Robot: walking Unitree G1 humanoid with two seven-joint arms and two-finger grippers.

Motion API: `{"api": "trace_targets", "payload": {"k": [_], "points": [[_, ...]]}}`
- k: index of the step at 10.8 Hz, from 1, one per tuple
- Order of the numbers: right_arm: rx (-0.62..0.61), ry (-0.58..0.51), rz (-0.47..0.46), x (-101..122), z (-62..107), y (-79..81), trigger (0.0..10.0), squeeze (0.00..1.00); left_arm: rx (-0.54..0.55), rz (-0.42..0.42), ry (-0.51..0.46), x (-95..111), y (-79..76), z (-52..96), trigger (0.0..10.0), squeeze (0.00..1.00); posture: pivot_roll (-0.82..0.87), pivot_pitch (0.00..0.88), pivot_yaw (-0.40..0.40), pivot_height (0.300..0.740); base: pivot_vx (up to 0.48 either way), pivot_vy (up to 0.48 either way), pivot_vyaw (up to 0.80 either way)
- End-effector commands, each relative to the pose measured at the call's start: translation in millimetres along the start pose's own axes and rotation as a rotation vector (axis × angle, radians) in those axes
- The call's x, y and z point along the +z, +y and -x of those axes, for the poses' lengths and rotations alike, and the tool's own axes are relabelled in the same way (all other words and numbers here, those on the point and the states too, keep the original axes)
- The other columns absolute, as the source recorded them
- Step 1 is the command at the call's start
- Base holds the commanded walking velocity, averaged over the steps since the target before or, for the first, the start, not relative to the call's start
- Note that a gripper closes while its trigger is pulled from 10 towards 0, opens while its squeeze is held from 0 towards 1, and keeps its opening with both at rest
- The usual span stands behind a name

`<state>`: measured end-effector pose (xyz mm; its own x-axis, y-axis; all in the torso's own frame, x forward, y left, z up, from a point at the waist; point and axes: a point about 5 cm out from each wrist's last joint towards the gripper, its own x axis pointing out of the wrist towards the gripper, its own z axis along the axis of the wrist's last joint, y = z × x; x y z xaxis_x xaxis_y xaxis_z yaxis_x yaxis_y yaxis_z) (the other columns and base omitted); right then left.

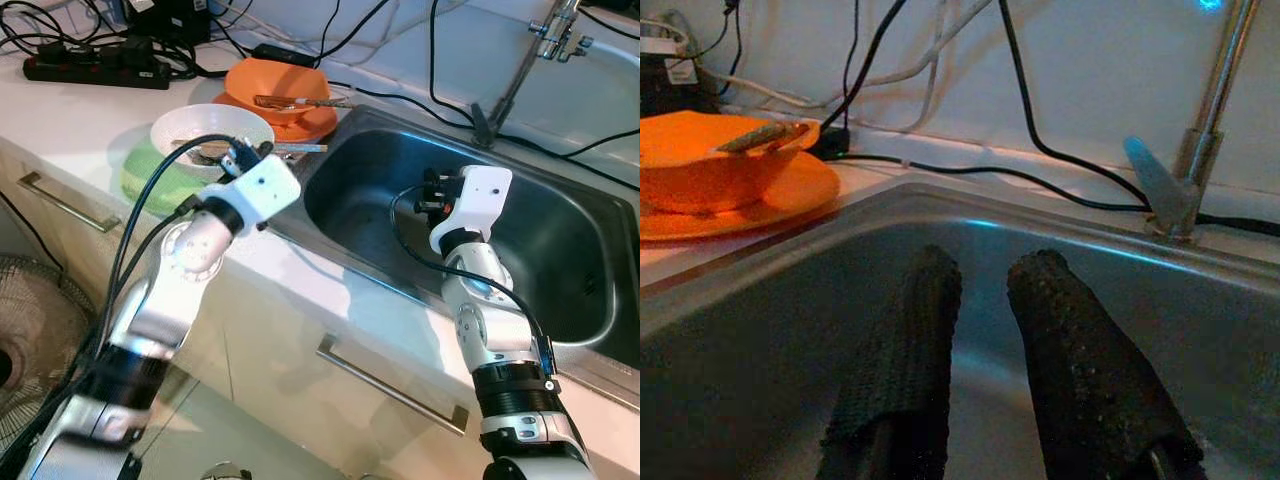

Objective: Kitchen organization

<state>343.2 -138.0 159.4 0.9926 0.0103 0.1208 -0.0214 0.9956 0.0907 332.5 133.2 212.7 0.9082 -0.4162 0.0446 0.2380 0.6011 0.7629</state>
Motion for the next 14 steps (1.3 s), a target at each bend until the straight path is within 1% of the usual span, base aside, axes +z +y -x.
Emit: {"api": "trace_targets", "payload": {"k": [1, 3, 4, 11, 12, 13, 14], "points": [[-0.013, -0.014, -0.001, 3.5, -1.8, -3.7, 10.0, 0.0, -0.005, -0.022, -0.015, 4.1, -0.7, -4.2, 10.0, 0.0, -0.04, 0.048, -0.122, 0.74, 0.0, 0.0, 0.0], [-0.02, -0.013, 0.001, 3.6, -1.9, -5.0, 10.0, 0.0, -0.005, -0.035, -0.006, 1.1, 0.2, -11.6, 10.0, 0.0, -0.05, 0.05, -0.119, 0.74, 0.0, 0.0, 0.0], [-0.022, -0.013, 0.001, 3.4, -1.9, -5.2, 10.0, 0.0, 0.003, -0.033, -0.01, 1.5, 1.2, -13.5, 0.0, 0.0, -0.05, 0.052, -0.119, 0.74, 0.0, 0.0, 0.0], [-0.022, -0.01, 0.001, 2.9, -2.5, -5.0, 10.0, 0.0, 0.011, -0.027, -0.035, 5.1, 3.7, -15.5, 0.0, 0.0, -0.05, 0.056, -0.122, 0.74, 0.0, 0.0, 0.0], [-0.02, -0.009, 0.001, 2.9, -2.7, -4.9, 10.0, 0.0, 0.015, -0.033, -0.042, 8.1, 7.4, -14.7, 0.0, 0.0, -0.05, 0.057, -0.123, 0.74, 0.0, 0.0, 0.0], [-0.019, -0.008, 0.0, 2.8, -2.7, -4.7, 10.0, 0.0, 0.023, -0.034, -0.053, 11.3, 10.6, -13.5, 1.1, 0.0, -0.05, 0.057, -0.123, 0.74, 0.0, 0.0, 0.0], [-0.018, -0.007, 0.0, 2.6, -2.7, -4.6, 10.0, 0.0, 0.034, -0.024, -0.061, 13.6, 12.6, -12.5, 10.0, 0.0, -0.05, 0.057, -0.123, 0.74, 0.0, 0.0, 0.0]]}}
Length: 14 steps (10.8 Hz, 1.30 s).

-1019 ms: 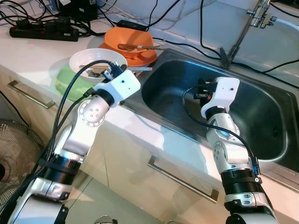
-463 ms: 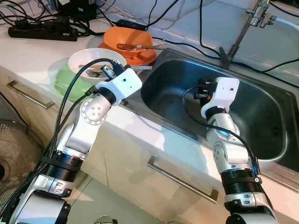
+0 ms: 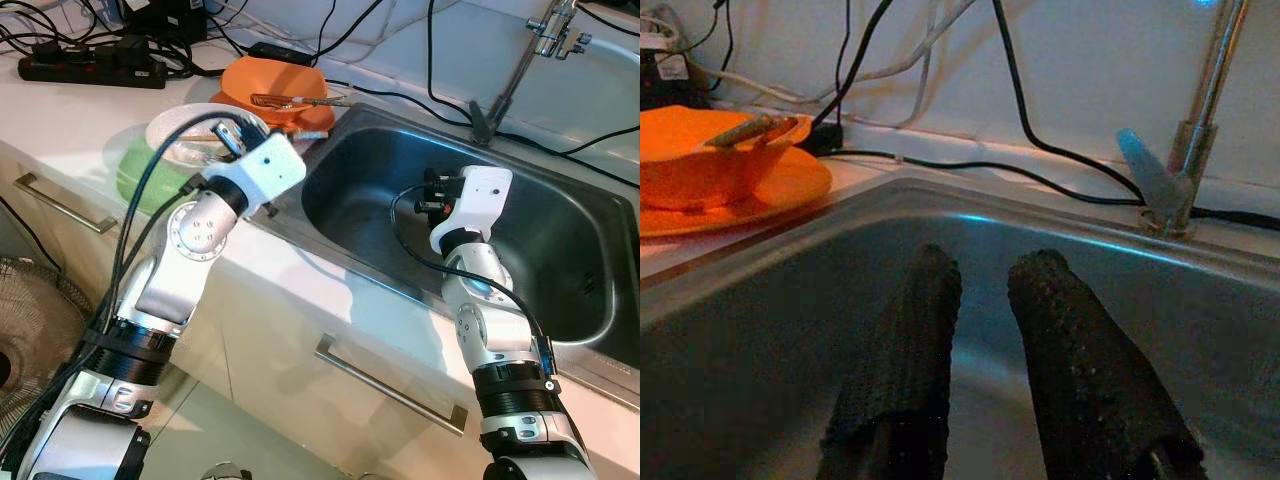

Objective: Kitchen organization

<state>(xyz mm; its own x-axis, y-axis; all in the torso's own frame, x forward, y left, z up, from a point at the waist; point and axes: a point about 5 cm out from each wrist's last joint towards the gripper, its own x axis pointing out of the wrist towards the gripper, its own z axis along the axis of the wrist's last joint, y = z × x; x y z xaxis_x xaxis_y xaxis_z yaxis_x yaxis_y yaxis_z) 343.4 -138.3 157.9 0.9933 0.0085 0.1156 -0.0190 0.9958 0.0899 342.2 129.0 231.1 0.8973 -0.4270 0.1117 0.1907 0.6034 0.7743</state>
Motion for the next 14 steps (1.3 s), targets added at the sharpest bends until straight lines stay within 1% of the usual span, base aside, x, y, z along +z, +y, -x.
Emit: {"api": "trace_targets", "payload": {"k": [1, 3, 4, 5, 7, 9, 11, 13, 14], "points": [[-0.012, -0.011, -0.002, 3.6, -2.5, -3.7, 10.0, 0.0, -0.017, 0.031, -0.02, 6.3, 0.2, 0.6, 10.0, 0.0, -0.04, 0.058, -0.125, 0.74, 0.0, 0.0, 0.0], [-0.009, -0.008, -0.002, 3.1, -2.7, -2.8, 10.0, 0.0, -0.028, 0.078, -0.024, 9.1, 1.9, 1.6, 10.0, 0.0, -0.04, 0.056, -0.126, 0.74, 0.0, 0.0, 0.0], [-0.004, -0.006, -0.001, 2.9, -3.2, -2.7, 10.0, 0.0, -0.042, 0.135, -0.025, 11.9, 5.6, 2.7, 10.0, 0.0, -0.04, 0.058, -0.131, 0.74, 0.0, 0.0, 0.0], [-0.002, -0.006, 0.0, 2.8, -3.3, -2.6, 10.0, 0.0, -0.043, 0.161, -0.026, 12.9, 7.8, 3.1, 10.0, 0.0, -0.04, 0.058, -0.131, 0.74, 0.0, 0.0, 0.0], [0.003, -0.003, 0.001, 2.4, -3.5, -1.9, 10.0, 0.0, -0.055, 0.305, -0.017, 12.5, 10.3, 4.1, 10.0, 0.0, -0.04, 0.056, -0.133, 0.74, 0.0, 0.0, 0.0], [0.008, -0.001, 0.001, 2.0, -3.8, -1.3, 10.0, 0.0, -0.084, 0.42, 0.021, 5.5, 9.1, 8.8, 10.0, 0.0, -0.04, 0.056, -0.133, 0.74, 0.0, 0.0, 0.0], [0.011, 0.002, 0.003, 1.6, -4.1, -1.0, 10.0, 0.0, -0.11, 0.474, 0.026, 3.4, 13.6, 12.8, 10.0, 0.0, -0.04, 0.056, -0.136, 0.74, 0.0, 0.0, 0.0], [0.015, 0.004, 0.003, 0.8, -4.0, -0.1, 10.0, 0.0, -0.121, 0.485, 0.025, 3.3, 20.8, 16.4, 10.0, 0.0, -0.03, 0.055, -0.136, 0.74, 0.0, 0.0, 0.0], [0.017, 0.004, 0.003, 0.6, -4.0, 0.3, 10.0, 0.0, -0.129, 0.504, 0.018, 5.6, 21.2, 17.0, 10.0, 0.0, -0.03, 0.054, -0.137, 0.74, 0.0, 0.0, 0.0]]}}
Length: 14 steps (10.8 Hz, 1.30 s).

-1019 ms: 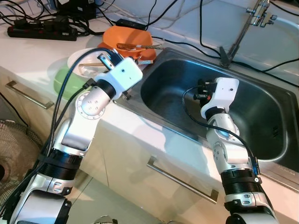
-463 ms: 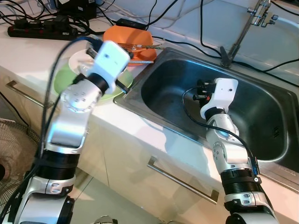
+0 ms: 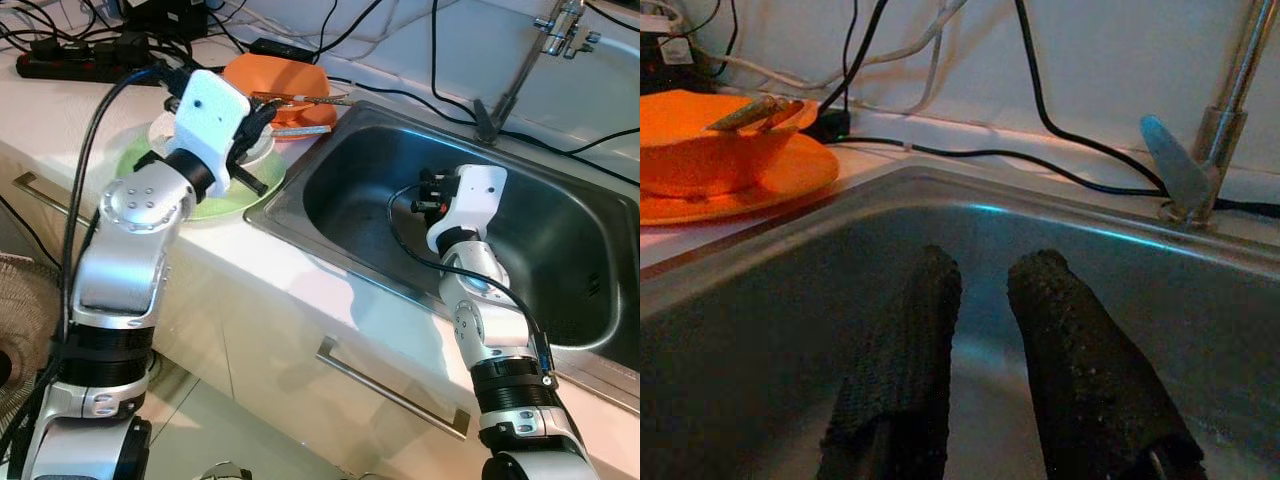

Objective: Kitchen organization

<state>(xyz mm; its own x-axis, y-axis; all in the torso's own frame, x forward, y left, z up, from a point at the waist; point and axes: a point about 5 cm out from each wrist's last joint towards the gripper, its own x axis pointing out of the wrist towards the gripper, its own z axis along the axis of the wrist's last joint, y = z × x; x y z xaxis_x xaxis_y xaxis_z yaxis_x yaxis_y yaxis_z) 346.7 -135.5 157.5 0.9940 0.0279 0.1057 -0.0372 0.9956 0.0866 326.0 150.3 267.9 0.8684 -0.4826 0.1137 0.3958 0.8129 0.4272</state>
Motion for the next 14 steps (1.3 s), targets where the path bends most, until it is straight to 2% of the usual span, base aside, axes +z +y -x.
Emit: {"api": "trace_targets", "payload": {"k": [1, 4, 7, 9, 14], "points": [[0.001, -0.006, 0.003, 1.3, -0.9, -2.4, 10.0, 0.0, -0.083, 0.092, 0.054, -10.6, -11.4, -2.6, 10.0, 0.0, -0.03, 0.054, -0.137, 0.74, 0.0, 0.0, 0.0], [0.004, -0.004, 0.005, 1.1, -1.7, -2.2, 10.0, 0.0, -0.098, 0.187, 0.015, -0.9, -3.2, -0.4, 10.0, 0.0, -0.03, 0.054, -0.137, 0.74, 0.0, 0.0, 0.0], [0.008, -0.002, 0.003, 0.3, -1.8, -0.5, 10.0, 0.0, -0.128, 0.216, 0.015, 0.2, 0.4, 3.4, 10.0, 0.0, -0.03, 0.052, -0.137, 0.74, 0.0, 0.0, 0.0], [0.007, -0.001, 0.003, 0.2, -2.0, -1.4, 10.0, 0.0, -0.129, 0.224, 0.011, 1.6, 2.8, 5.2, 10.0, 0.0, -0.03, 0.055, -0.139, 0.74, 0.0, 0.0, 0.0], [0.013, 0.002, 0.001, -0.9, -2.1, 0.6, 10.0, 0.0, 0.009, 0.158, -0.03, 12.1, 26.2, 5.8, 10.0, 0.0, -0.02, 0.056, -0.142, 0.74, 0.0, 0.0, 0.0]]}}
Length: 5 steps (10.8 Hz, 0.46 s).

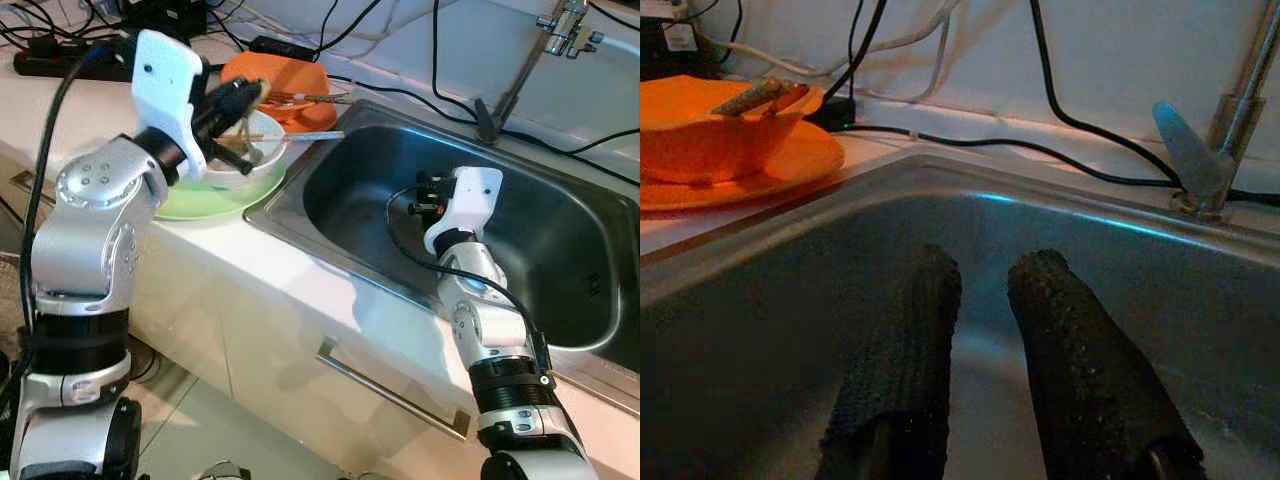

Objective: Kitchen organization

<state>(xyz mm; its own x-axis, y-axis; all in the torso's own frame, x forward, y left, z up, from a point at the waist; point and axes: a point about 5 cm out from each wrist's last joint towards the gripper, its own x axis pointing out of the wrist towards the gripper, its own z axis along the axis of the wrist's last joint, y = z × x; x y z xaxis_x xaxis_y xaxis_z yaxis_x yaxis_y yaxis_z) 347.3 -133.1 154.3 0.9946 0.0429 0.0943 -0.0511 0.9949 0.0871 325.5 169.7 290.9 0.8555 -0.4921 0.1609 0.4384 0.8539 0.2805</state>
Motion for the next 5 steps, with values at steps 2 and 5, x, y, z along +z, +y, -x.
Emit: {"api": "trace_targets", "payload": {"k": [2, 5], "points": [[0.0, -0.011, 0.003, 2.5, -2.0, -1.5, 10.0, 0.0, 0.01, -0.003, 0.017, 0.0, 3.6, -0.6, 10.0, 0.0, -0.02, 0.055, -0.142, 0.74, 0.0, 0.0, 0.0], [0.001, -0.01, 0.0, 2.1, -2.4, -0.7, 10.0, 0.0, 0.042, -0.028, -0.014, 10.8, 14.2, 0.5, 10.0, 0.0, -0.02, 0.053, -0.142, 0.74, 0.0, 0.0, 0.0]]}}
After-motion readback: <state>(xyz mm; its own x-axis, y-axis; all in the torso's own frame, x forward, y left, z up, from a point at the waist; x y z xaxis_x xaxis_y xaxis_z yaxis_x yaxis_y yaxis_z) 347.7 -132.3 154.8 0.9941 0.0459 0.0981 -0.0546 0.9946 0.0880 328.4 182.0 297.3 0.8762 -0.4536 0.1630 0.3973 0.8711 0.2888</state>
